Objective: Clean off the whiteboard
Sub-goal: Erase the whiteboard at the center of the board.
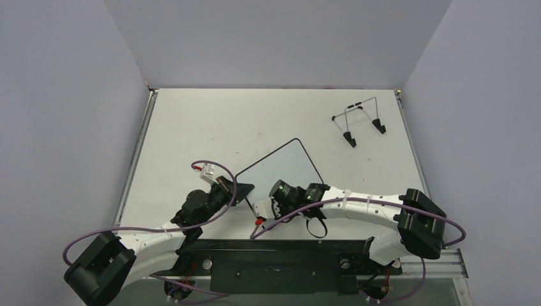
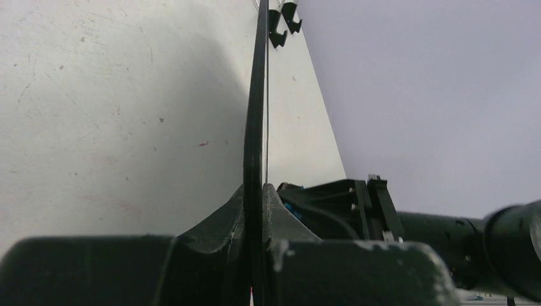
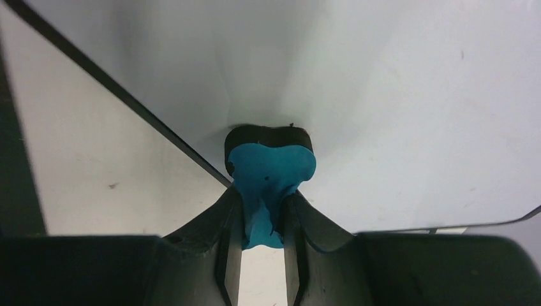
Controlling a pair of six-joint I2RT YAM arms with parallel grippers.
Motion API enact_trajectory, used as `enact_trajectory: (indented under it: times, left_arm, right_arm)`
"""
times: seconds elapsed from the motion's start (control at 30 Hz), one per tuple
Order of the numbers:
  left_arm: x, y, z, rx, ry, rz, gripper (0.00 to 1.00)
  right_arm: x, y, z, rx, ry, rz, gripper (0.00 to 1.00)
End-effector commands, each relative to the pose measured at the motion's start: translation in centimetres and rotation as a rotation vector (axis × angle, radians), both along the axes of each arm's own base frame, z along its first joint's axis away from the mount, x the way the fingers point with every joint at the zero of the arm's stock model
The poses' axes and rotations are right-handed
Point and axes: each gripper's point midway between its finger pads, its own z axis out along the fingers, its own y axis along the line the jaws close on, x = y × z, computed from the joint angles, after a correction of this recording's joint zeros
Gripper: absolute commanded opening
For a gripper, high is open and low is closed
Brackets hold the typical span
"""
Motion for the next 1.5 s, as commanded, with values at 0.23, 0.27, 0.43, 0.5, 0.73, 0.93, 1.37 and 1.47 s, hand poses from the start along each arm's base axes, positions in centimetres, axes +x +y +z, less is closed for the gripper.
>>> enact_trajectory:
  times: [0.23, 0.27, 0.43, 0.5, 0.73, 0.93, 1.37, 1.47]
  left_arm:
    - [-0.4, -1.0, 6.2, -0.14, -0.149, -0.049, 0.0]
    - [-0.5, -0.9, 6.1, -0.14, -0.147, -0.048, 0.0]
    - [-0.7, -0.4, 5.9, -0.148, -0.149, -0.035, 0.0]
    - [-0.7, -0.3, 5.9, -0.146, -0.151, -0.031, 0.0]
    - [-0.7, -0.6, 6.0, -0.144, -0.153, -0.044, 0.0]
    - [-0.7, 0.0, 6.0, -0.141, -0.154, -0.019, 0.0]
    - [-0.7, -0.4, 6.0, -0.141, -0.15, -0.035, 0.0]
    - [-0.8, -0.2, 6.0, -0.145, -0.155, -0.03, 0.0]
  right_arm:
    - [-2.8, 1.0, -0.2, 0.011, 0.09, 0.118, 0.0]
    - [-2.4, 0.9, -0.2, -0.003, 0.063, 0.108, 0.0]
    - [3.3, -0.9, 1.1, 0.057, -0.047, -0.121, 0.0]
    - [4.6, -2.1, 1.5, 0.086, -0.052, -0.183, 0.0]
    - [-1.9, 0.4, 0.1, 0.041, 0.115, 0.083, 0.0]
    - [2.8, -1.1, 1.5, 0.072, -0.012, -0.092, 0.0]
    - [-3.0, 0.2, -0.8, -0.007, 0.136, 0.127, 0.0]
    - [-0.4, -0.2, -0.3, 0.002, 0.05, 0.04, 0.0]
